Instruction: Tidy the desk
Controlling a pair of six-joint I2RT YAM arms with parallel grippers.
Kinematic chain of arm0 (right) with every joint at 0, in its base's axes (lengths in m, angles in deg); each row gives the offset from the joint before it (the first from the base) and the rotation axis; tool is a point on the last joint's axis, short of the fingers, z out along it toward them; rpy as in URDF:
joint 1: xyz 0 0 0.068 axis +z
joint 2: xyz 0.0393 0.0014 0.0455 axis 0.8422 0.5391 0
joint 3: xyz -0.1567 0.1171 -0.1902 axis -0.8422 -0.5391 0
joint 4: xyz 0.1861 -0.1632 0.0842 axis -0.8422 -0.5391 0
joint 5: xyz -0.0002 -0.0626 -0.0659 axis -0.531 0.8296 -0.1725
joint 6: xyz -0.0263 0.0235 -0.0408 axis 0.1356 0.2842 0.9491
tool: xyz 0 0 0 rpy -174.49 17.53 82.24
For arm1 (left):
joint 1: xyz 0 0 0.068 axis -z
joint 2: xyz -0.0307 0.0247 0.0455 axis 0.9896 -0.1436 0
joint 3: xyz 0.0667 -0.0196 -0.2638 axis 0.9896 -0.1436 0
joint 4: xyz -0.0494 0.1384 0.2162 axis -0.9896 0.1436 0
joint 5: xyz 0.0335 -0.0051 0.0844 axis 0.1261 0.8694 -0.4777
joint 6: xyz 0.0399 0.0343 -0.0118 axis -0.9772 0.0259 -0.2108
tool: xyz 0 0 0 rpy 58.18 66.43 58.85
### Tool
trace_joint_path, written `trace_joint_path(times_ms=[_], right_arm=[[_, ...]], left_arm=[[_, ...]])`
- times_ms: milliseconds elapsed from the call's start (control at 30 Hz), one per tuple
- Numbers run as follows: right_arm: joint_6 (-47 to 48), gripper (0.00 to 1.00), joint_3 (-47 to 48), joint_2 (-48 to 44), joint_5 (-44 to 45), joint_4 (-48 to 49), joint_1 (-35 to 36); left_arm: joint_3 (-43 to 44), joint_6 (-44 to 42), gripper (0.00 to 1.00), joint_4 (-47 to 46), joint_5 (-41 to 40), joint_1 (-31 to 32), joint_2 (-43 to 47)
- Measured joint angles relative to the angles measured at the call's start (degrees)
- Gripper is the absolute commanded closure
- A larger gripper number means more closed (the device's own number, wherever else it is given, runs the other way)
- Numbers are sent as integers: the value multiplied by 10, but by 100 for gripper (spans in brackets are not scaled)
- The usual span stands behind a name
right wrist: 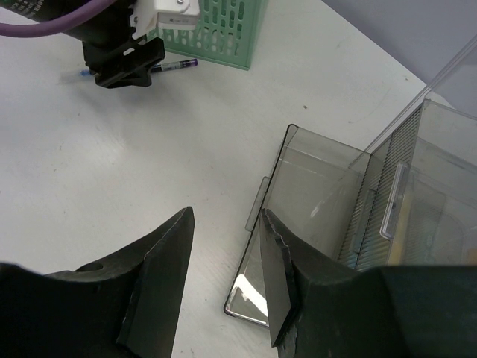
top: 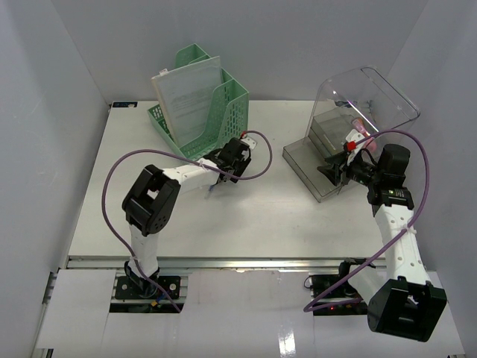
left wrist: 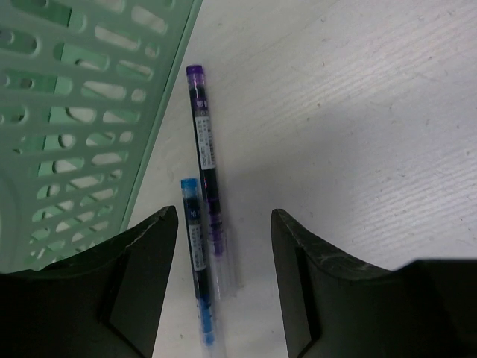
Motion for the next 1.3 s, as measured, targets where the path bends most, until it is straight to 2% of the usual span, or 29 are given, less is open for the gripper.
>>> trace_joint_path(times_ms=[233,533,700,867,1133,1300], right_arm=[[1,53,0,2,2,0,0],[1,53,0,2,3,0,0],[1,53,0,2,3,0,0],[1,53,0,2,3,0,0],[1,53,0,2,3,0,0],[1,53,0,2,3,0,0]], left_arm=[[40,-37,42,0,12,-11,-43],[99,-44,45,5,53,-31,-84],[101,-39,48,17,78,-37,-85],[94,-29,55,18,94,-40,-85],[72,-12,59,-4,116,-47,-76],[66,-9,70,-9,130,-47,-73]])
